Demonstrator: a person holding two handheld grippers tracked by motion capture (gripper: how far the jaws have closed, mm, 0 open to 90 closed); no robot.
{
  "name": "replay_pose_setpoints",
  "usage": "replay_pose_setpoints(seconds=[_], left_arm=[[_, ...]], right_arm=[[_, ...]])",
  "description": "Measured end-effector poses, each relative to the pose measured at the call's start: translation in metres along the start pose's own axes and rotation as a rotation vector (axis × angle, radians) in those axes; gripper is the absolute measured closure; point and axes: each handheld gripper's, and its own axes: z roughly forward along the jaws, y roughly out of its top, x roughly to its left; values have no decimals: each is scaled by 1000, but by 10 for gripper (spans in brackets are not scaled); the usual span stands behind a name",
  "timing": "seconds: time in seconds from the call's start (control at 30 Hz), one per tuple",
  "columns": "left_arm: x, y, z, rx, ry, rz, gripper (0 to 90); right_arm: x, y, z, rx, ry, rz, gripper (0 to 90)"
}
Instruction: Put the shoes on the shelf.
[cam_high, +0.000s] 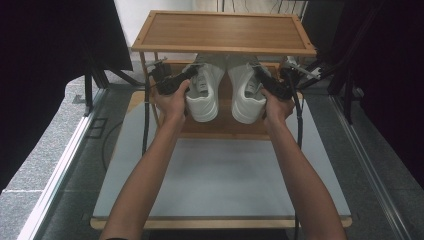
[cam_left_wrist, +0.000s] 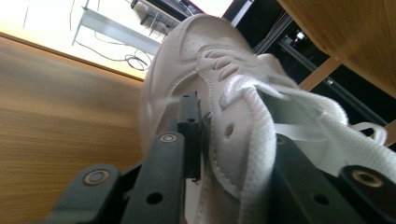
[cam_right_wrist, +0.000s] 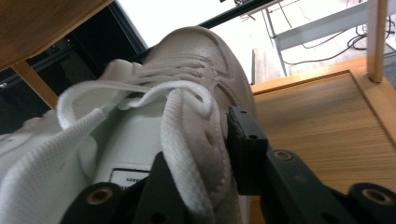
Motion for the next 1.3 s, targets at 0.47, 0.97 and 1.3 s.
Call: replay_pose_setpoints(seconds=[0.47, 0.97, 1.3], left_arm=[[-3, 0, 17, 9, -134, -121, 444], [6, -5, -24, 12, -145, -11, 455], [16, -8, -47, 20, -85, 77, 505]], right_arm=[[4, 0, 7, 17, 96, -10, 460], [7, 2, -28, 31, 142, -190, 449], [-2, 1, -35, 66, 123, -189, 453]])
